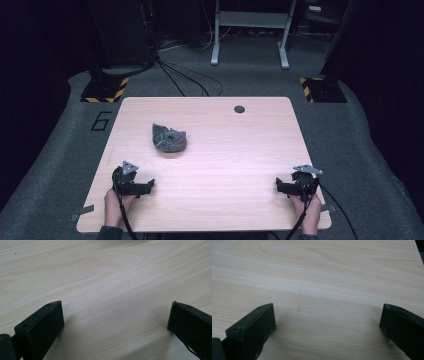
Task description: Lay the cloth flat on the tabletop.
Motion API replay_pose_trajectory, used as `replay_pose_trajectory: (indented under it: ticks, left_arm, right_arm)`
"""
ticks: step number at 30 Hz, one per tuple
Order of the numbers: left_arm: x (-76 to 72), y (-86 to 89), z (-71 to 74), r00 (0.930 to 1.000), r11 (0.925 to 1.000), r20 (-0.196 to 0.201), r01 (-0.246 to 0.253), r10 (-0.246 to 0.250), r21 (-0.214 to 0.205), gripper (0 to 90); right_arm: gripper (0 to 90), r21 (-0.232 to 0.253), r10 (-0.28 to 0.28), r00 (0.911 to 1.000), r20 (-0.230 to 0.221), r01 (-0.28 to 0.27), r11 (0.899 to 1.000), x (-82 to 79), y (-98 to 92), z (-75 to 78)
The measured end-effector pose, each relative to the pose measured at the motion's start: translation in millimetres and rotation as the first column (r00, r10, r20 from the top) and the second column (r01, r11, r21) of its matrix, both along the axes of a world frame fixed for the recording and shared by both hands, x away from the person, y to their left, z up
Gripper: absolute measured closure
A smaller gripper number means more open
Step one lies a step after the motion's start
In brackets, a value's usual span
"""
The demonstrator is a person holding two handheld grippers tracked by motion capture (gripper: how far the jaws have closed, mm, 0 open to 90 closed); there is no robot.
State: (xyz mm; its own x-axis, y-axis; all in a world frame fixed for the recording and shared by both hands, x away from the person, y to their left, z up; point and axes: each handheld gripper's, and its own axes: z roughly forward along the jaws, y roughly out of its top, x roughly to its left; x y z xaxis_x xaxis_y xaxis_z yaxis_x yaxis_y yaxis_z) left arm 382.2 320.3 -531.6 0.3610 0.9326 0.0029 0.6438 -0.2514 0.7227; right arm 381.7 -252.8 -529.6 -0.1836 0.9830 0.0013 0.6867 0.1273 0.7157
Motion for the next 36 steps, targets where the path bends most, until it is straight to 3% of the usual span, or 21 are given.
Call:
replay_pose_trajectory:
  ticks: [5,9,11,12,13,18,26,36]
  left_arm:
    - [0.2,3.4,0.0,0.9994,0.9993,0.005,-0.033,0.033,-0.015,0.9]
    - [-1.1,10.9,1.4,0.997,0.9942,0.019,-0.073,0.075,-0.08,0.9]
    - [0.0,11.6,1.3,0.9959,0.9925,0.026,-0.084,0.086,-0.089,1.3]
    - [0.4,11.8,2.9,0.9969,0.9933,0.01,-0.077,0.078,-0.087,1.3]
    - [2.2,10.1,4.9,0.9972,0.995,0.021,-0.07,0.071,-0.071,1.6]
    - [6.3,8.4,12.3,0.9984,0.9952,0.019,-0.051,0.052,-0.084,2.0]
    - [14.8,5.4,25.2,0.9991,0.9955,0.041,-0.002,0.006,-0.095,2.9]
    - [33.8,-10.4,44.7,0.9959,0.9959,0.077,0.052,-0.046,-0.075,4.2]
  right_arm:
    - [0.0,0.004,-0.003,1.0,0.001,0.003,1.0,-0.4,0.2,0.0]
    - [0.0,0.003,-0.001,1.0,0.004,0.001,1.0,-0.3,0.2,-0.1]
    - [0.0,0.003,0.0,1.0,0.004,0.0,1.0,-0.3,0.1,-0.1]
    - [0.0,0.003,-0.003,1.0,0.002,0.003,1.0,-0.4,0.3,0.0]
    - [0.0,0.003,-0.004,1.0,0.002,0.004,1.0,-0.5,0.5,-0.1]
    - [0.0,0.001,-0.007,1.0,0.0,0.007,1.0,-0.8,0.8,0.1]
    - [0.0,0.001,-0.009,1.0,0.001,0.009,1.0,-0.9,0.9,0.0]
    - [0.0,0.001,-0.009,1.0,0.001,0.009,1.0,-1.0,1.0,0.0]
